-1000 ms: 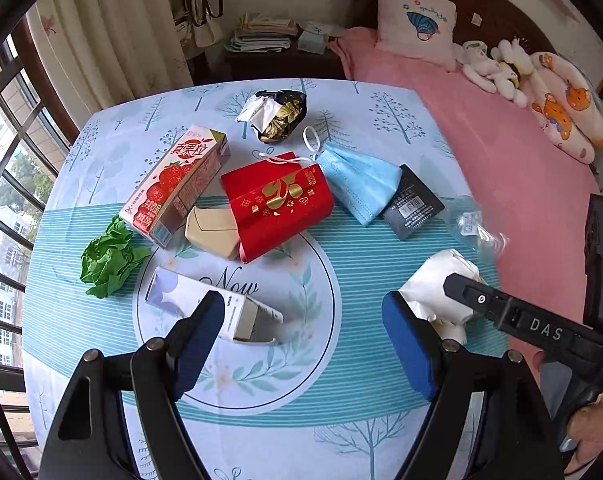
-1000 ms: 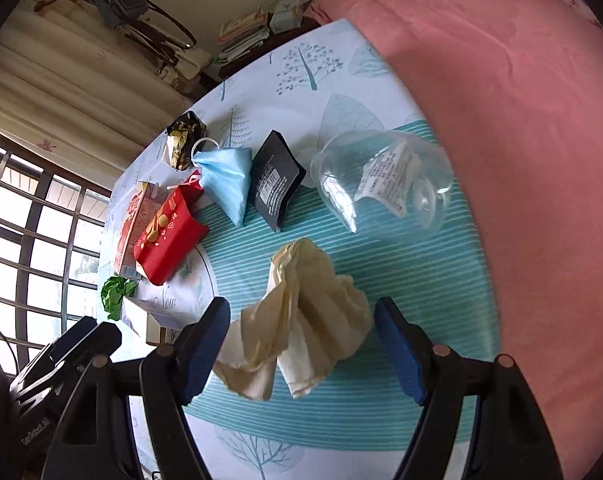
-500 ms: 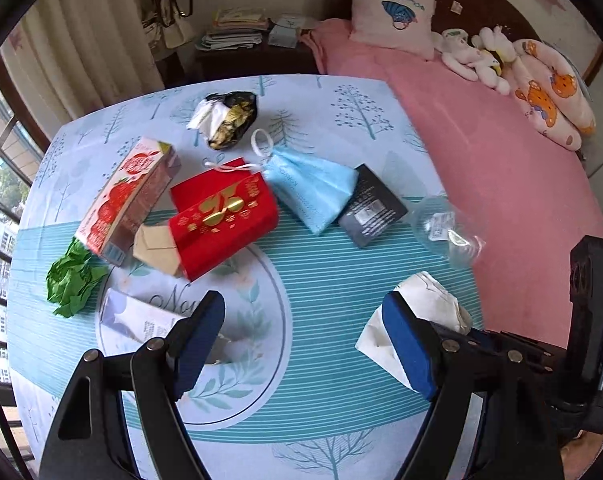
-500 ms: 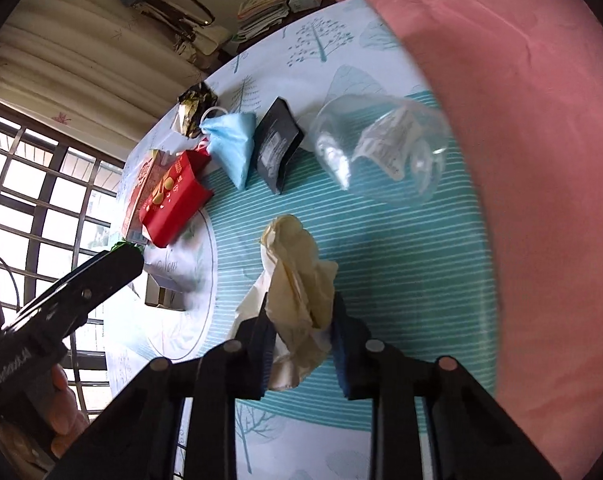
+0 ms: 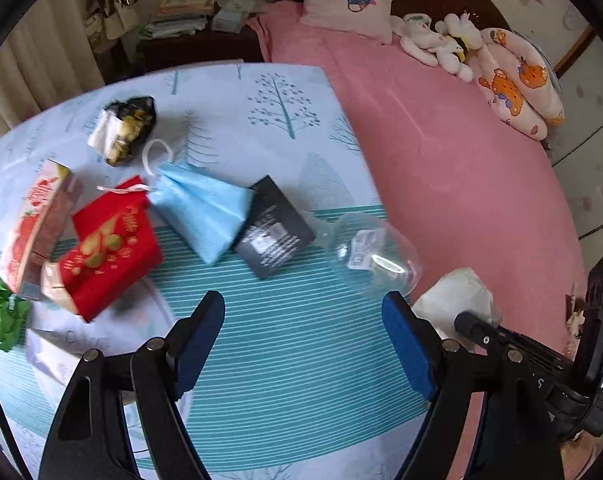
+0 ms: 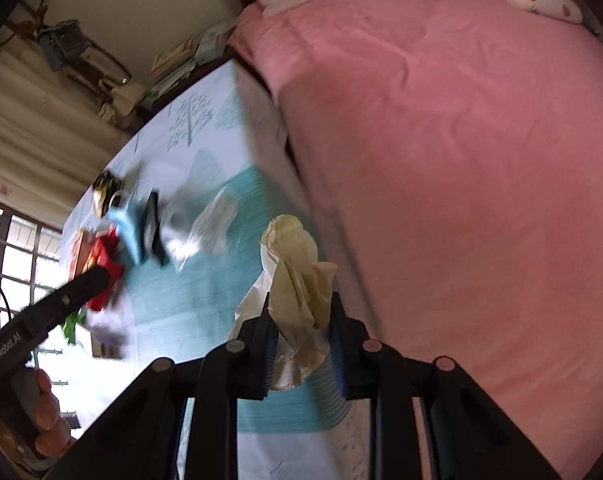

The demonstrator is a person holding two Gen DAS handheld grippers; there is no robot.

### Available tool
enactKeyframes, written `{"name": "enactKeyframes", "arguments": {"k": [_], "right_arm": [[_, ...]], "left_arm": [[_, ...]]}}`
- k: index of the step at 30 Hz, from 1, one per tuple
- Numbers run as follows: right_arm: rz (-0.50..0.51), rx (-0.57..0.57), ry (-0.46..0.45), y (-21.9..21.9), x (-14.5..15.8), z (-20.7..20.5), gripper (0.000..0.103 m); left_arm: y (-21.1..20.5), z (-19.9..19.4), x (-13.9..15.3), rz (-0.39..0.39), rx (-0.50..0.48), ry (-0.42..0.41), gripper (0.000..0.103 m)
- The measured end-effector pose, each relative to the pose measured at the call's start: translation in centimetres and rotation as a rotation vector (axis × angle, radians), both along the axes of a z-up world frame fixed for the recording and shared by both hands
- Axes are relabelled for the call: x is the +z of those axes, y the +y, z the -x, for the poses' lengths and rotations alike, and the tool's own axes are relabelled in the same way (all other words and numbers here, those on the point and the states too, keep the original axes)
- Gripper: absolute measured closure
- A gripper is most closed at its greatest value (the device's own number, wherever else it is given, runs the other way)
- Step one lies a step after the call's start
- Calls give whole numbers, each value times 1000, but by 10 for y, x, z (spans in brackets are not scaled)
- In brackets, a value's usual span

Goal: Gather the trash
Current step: 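Grasp the crumpled beige tissue with the right tool while the left tool grasps the clear plastic bottle, then carry the tissue and bottle over the floor bin and open both tools to drop them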

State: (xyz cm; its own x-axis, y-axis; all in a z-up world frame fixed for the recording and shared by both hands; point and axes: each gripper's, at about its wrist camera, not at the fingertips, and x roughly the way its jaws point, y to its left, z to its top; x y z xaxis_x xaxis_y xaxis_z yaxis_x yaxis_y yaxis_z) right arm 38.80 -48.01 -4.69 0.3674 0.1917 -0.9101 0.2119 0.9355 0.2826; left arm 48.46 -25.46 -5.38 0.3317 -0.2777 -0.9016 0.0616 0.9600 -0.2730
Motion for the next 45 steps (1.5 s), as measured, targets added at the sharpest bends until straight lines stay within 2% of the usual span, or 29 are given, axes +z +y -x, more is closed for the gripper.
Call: {"name": "enactKeyframes", "arguments": {"k": [6, 10, 14, 18, 21, 23, 25, 26, 35, 41, 45], "right_arm": [[72, -49, -136, -7, 11, -31, 82], [84, -15, -189, 5, 8, -55, 82], [116, 55, -201, 20, 2, -66, 83], [102, 121, -183, 28, -5, -63, 84], [88, 141, -182, 32, -9, -60, 84], [76, 153, -181, 34, -10, -58, 84], [86, 166, -182, 39, -10, -55, 84], [91, 171, -183, 41, -9, -54, 84], [60, 215, -143, 59, -10, -28, 84], [49, 247, -124, 82, -6, 8, 84], [51, 259, -123, 103, 1, 38, 84]], "left_arm": [[-14, -22, -26, 79, 34, 71, 24], [-18, -37, -45, 124, 67, 116, 24], [-21, -48, -61, 188, 89, 139, 24], [-24, -58, -75, 219, 105, 154, 24], [-25, -61, -81, 242, 114, 149, 29], [-27, -63, -84, 235, 101, 145, 46], [-28, -64, -84, 211, 93, 140, 54], [-28, -63, -84, 209, 89, 143, 54], [-20, -29, -66, 174, 52, 135, 55], [9, 21, -47, 167, 20, 129, 55], [43, 66, -34, 175, 14, 112, 55]]}}
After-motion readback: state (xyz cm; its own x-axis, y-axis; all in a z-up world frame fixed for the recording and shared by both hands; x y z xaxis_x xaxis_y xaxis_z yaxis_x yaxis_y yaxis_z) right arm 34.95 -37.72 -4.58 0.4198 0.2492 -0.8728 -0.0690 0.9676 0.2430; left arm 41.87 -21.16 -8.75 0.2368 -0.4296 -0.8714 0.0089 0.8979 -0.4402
